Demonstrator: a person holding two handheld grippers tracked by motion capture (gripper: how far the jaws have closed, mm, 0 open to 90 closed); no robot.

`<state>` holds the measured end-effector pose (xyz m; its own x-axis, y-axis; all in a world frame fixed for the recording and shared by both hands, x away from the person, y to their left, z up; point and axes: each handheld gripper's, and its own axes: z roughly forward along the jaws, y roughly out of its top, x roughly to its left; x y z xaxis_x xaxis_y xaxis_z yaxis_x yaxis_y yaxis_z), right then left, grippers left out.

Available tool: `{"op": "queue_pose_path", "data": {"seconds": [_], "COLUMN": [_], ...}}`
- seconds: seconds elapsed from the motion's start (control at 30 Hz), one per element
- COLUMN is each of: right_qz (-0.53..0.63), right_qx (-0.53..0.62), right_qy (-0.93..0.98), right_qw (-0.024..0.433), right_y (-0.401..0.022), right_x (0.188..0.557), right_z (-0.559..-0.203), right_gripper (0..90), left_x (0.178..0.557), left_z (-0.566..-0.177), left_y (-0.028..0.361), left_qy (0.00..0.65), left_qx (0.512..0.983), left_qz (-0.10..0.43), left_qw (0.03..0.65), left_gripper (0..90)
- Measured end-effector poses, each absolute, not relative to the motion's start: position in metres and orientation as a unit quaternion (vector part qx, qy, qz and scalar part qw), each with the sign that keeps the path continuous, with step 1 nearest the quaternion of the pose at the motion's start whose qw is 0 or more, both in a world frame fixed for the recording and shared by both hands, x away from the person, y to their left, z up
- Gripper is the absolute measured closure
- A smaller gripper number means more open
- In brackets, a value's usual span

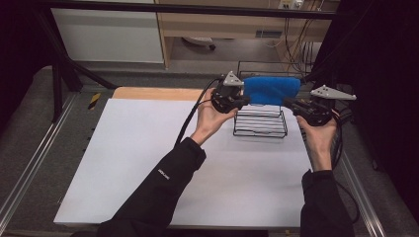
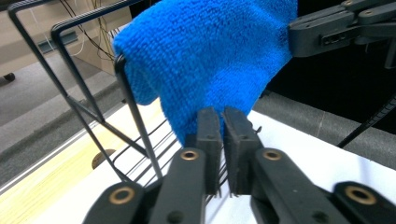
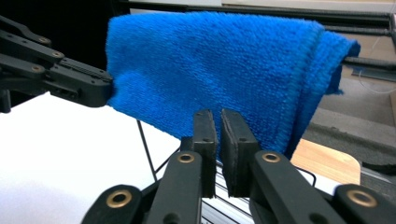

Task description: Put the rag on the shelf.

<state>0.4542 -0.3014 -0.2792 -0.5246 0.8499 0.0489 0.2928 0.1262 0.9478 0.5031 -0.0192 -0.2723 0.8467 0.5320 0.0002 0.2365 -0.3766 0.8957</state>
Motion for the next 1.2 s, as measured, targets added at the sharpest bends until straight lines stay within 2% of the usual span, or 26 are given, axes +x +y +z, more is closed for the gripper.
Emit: {"op": "queue_pose_path", "data": {"seconds": [0.23, 0.47, 0.67, 0.73, 0.97, 1.1, 1.2], "right_qz": [0.533, 0.539, 0.545, 0.543, 0.532, 0.536, 0.531], "right_qx": [0.393, 0.405, 0.398, 0.399, 0.4, 0.396, 0.398], "right_qy": [0.699, 0.692, 0.694, 0.699, 0.719, 0.721, 0.726], "right_qw": [0.269, 0.256, 0.251, 0.24, 0.199, 0.189, 0.181], "right_y": [-0.299, -0.288, -0.275, -0.27, -0.254, -0.246, -0.242], "right_x": [0.439, 0.428, 0.418, 0.416, 0.409, 0.403, 0.4], "right_z": [-0.269, -0.271, -0.279, -0.285, -0.311, -0.325, -0.335], "right_gripper": [72.1, 43.9, 25.9, 19.8, 9.3, 7.5, 5.2], "left_x": [0.495, 0.478, 0.462, 0.457, 0.439, 0.428, 0.418], "left_z": [-0.275, -0.289, -0.308, -0.315, -0.343, -0.358, -0.37], "left_y": [0.003, 0.035, 0.068, 0.082, 0.13, 0.153, 0.17], "left_qy": [0.249, 0.254, 0.262, 0.267, 0.307, 0.326, 0.335], "left_qx": [0.811, 0.818, 0.823, 0.82, 0.808, 0.814, 0.814], "left_qz": [0.14, 0.138, 0.139, 0.135, 0.142, 0.161, 0.155], "left_qw": [0.51, 0.497, 0.485, 0.488, 0.483, 0.453, 0.448], "left_gripper": [59.4, 45.6, 29.1, 26.3, 10.6, 8.5, 7.3]}}
